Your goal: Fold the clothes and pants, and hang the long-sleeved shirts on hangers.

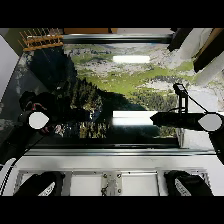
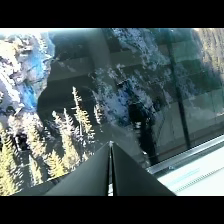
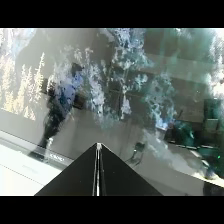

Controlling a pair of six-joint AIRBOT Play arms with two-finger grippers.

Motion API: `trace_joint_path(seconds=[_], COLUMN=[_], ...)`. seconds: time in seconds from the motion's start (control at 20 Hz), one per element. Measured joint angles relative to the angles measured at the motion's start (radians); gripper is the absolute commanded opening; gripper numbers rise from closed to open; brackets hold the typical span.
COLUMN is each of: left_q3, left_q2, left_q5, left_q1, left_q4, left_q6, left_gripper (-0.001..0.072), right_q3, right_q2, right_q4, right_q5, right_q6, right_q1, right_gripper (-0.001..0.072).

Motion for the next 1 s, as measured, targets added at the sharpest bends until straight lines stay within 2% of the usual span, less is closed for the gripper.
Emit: trace_joint_path(seconds=[0.45, 0.5, 0.55, 0.6, 0.8, 1.0], left_q3=[0.0, 0.0, 0.004, 0.014, 0.114, 0.203], left_q2=[0.0, 0.0, 0.0, 0.0, -0.001, -0.039], left_q5=[0.0, 0.002, 0.003, 0.004, -0.024, -0.105], left_q1=[0.0, 0.001, 0.005, 0.014, 0.135, 0.381], left_q4=[0.0, 0.0, 0.006, 0.024, 0.228, 0.453], left_q6=[0.0, 0.001, 0.002, 0.006, 0.0, -0.018], left_gripper=[0.0008, 0.0193, 0.0657, 0.0717, 0.0711, 0.0711], right_q3=[0.0, 0.0, 0.0, 0.0, 0.0, 0.0], right_q2=[0.0, 0.0, 0.0, 0.0, 0.0, 0.0], right_q4=[0.0, 0.0, 0.0, 0.0, 0.0, 0.0], right_q5=[0.0, 0.0, 0.0, 0.0, 0.0, 0.0], right_q6=[0.0, 0.0, 0.0, 0.0, 0.0, 0.0], right_q1=[0.0, 0.0, 0.0, 0.0, 0.0, 0.0], right_gripper=[0.0017, 0.0018, 0.0018, 0.0018, 0.0018, 0.0017])
